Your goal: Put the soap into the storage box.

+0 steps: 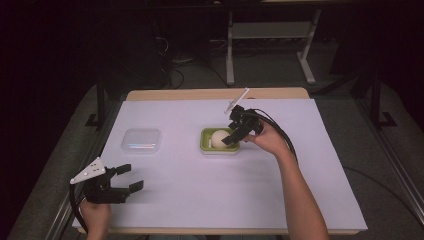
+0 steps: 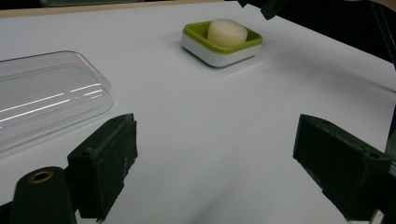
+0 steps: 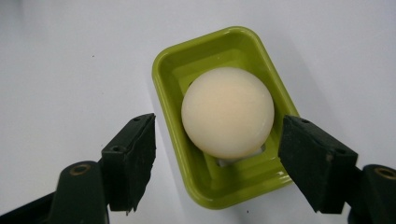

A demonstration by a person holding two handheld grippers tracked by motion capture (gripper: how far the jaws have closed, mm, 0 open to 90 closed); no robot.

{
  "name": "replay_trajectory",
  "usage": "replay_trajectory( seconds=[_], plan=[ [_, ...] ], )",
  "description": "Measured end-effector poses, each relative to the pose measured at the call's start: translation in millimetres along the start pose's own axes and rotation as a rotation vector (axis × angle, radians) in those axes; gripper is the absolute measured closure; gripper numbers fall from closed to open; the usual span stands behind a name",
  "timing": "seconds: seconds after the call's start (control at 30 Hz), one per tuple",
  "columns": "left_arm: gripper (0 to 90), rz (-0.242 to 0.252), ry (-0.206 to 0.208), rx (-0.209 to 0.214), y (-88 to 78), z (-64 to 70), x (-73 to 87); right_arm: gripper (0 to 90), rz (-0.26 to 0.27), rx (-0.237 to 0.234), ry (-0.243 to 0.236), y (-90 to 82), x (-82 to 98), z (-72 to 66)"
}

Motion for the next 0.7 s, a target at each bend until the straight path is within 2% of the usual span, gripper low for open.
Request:
replay_trajectory(
  seconds=[0.2, 0.33, 0.37, 0.47, 0.7],
  plan=[
    [13.1, -0.003, 0.002, -0.002, 0.0, 0.0, 0.2, 26.3, 0.014, -0.010, 0.019, -1.2, 10.5, -7.5],
    [13.1, -0.006, 0.005, -0.002, 0.7, 0.4, 0.2, 26.0, 0.028, -0.014, 0.001, -4.4, 16.7, -11.5],
    [13.1, -0.006, 0.006, -0.002, 0.9, 0.5, 0.2, 25.9, 0.025, -0.018, 0.011, -5.2, 17.5, -12.9],
    [13.1, -0.006, 0.005, -0.003, 1.0, 1.1, 0.0, 26.1, 0.038, -0.011, -0.009, -9.1, 21.1, -16.2],
    [13.1, -0.008, 0.016, -0.006, 1.1, 2.1, -0.1, 26.0, 0.049, -0.016, -0.003, -16.6, 32.4, -24.6]
  ],
)
Point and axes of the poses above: each handheld gripper's, and its own axes: y roughly forward along the jaws, x roughly out of its underside, z roughly to its right, the point moved 2 cm from there along y, roughly forward along the jaws, and after that the axes turned 12 degrees about -x, right-handed, at the moved point
